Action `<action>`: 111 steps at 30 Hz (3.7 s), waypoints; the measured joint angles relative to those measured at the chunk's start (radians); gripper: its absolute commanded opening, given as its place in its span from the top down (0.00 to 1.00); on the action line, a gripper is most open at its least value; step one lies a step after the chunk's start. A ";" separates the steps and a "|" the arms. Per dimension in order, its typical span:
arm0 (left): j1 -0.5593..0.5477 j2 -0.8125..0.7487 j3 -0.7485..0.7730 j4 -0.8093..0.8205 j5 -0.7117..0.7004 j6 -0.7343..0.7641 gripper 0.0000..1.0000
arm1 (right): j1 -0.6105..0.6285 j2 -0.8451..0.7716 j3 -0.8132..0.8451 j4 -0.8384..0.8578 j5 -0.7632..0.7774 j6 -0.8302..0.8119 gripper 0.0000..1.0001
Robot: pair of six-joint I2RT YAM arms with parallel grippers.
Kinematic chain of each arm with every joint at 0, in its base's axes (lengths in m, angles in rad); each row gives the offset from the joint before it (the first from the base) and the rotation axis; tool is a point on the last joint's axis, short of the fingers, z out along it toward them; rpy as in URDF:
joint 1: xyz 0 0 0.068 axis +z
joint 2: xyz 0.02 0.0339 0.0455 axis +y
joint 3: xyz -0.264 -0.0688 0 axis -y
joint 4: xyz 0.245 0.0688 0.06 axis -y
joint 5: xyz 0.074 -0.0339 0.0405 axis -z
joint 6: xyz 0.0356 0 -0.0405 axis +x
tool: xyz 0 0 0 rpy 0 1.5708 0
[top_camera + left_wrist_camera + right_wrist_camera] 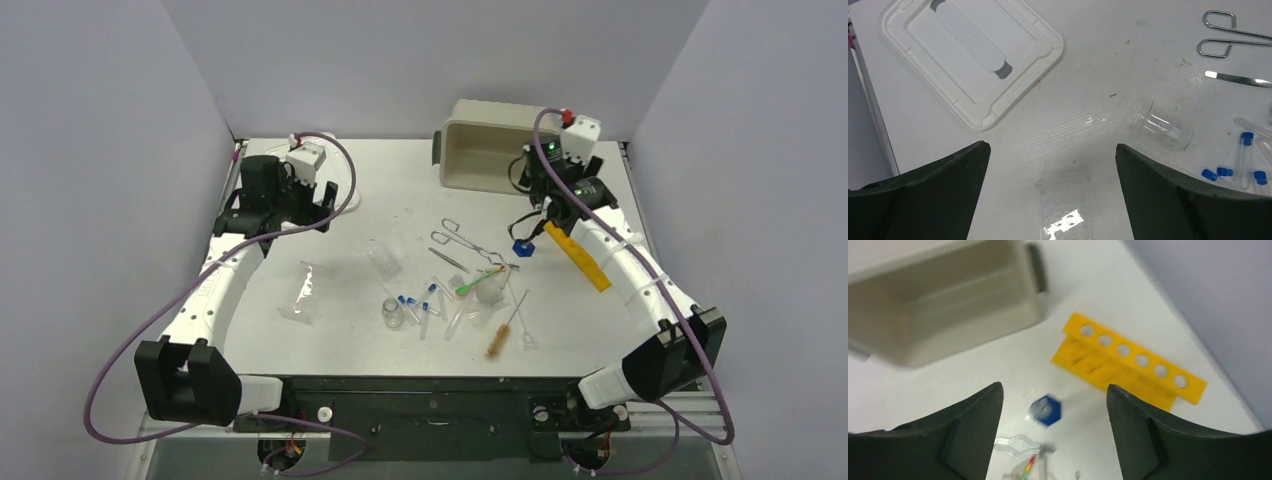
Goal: Organize the chemistry lab equipment
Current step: Adjust the test tube rack at the center of the board, then pick up the test tube at the center of the board.
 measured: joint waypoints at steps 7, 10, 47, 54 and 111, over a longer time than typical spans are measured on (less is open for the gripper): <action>0.014 0.014 0.023 -0.074 0.010 -0.036 0.03 | 0.348 -0.097 -0.204 0.016 -0.189 0.027 0.41; 0.016 0.014 0.023 -0.102 0.016 -0.039 0.03 | 0.439 -0.084 -0.318 0.018 -0.267 0.077 0.40; -0.006 -0.078 -0.052 -0.137 -0.014 0.048 0.03 | 0.534 0.135 -0.550 0.157 -0.491 0.452 0.47; -0.009 -0.079 -0.052 -0.144 -0.016 0.061 0.03 | 0.534 0.184 -0.542 0.177 -0.449 0.465 0.66; -0.259 -0.068 0.076 -0.093 0.694 -0.340 0.41 | 0.737 -0.122 -0.292 0.640 -0.203 0.283 1.00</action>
